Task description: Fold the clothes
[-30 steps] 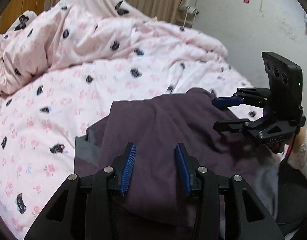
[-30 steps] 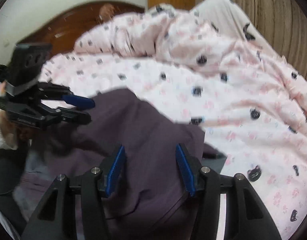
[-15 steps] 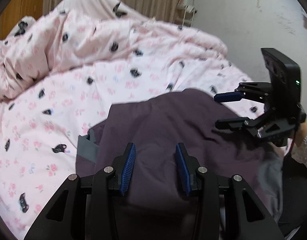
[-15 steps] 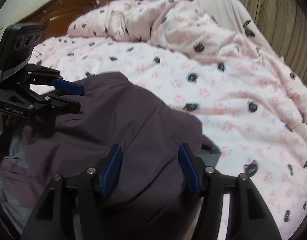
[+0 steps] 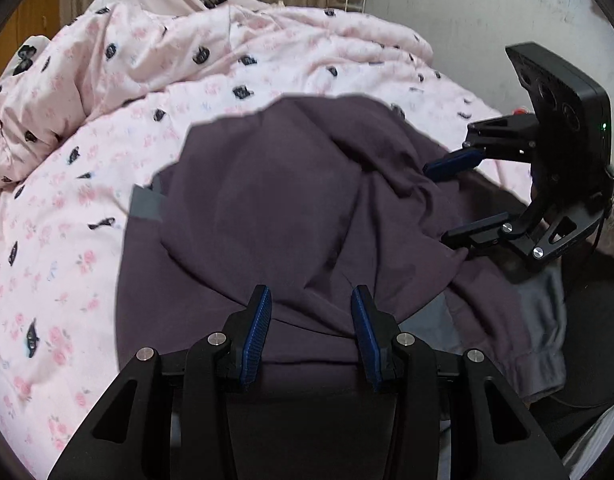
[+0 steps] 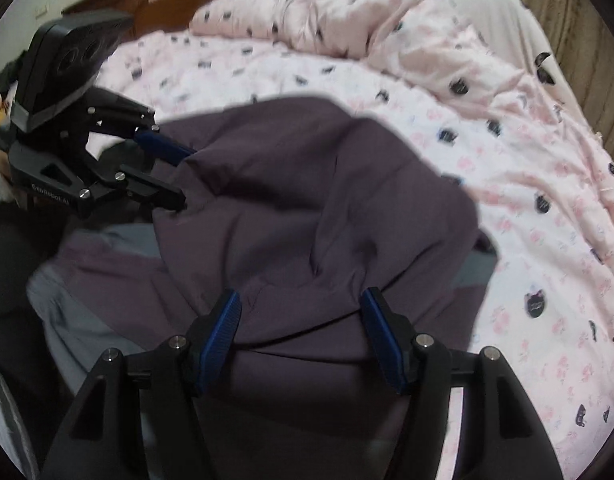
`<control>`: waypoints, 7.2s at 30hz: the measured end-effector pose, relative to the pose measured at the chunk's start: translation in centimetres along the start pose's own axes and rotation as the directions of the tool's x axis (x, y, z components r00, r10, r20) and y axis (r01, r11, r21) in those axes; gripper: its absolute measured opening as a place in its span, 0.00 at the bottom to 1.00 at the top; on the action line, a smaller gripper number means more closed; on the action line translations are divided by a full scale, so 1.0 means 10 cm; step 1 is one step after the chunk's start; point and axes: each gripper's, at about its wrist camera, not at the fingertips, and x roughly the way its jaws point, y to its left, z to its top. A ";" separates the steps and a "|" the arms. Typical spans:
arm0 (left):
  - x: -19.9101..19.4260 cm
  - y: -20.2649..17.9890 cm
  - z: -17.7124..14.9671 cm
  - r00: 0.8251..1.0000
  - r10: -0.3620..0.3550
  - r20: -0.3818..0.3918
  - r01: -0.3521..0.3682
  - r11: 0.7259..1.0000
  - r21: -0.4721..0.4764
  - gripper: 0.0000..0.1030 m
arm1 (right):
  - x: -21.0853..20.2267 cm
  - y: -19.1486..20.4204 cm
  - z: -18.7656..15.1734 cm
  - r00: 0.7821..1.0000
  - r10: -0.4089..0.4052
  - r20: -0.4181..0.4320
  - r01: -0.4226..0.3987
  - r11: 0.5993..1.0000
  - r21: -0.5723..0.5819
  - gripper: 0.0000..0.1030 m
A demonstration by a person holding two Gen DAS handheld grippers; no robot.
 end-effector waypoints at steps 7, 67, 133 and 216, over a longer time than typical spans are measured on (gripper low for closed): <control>-0.26 0.02 -0.06 0.994 0.025 0.106 -0.021 0.999 -0.047 0.36 | -0.14 -0.11 -0.08 0.998 0.021 0.060 -0.025 0.998 0.065 0.63; -0.47 0.10 -1.96 0.993 -0.114 -0.004 0.100 0.889 -0.447 0.63 | -1.15 0.26 -1.67 0.997 -0.069 0.038 0.038 0.837 0.545 0.79; -1.40 0.58 -0.83 0.968 -0.107 0.228 0.213 0.833 -0.510 0.02 | -1.48 -0.96 -1.16 0.777 0.379 0.502 -0.627 0.404 0.665 0.07; 0.26 0.80 0.39 0.992 0.001 0.124 0.062 0.863 -0.501 0.38 | 0.02 -2.51 -0.30 0.890 0.365 0.274 -0.392 0.303 0.869 0.19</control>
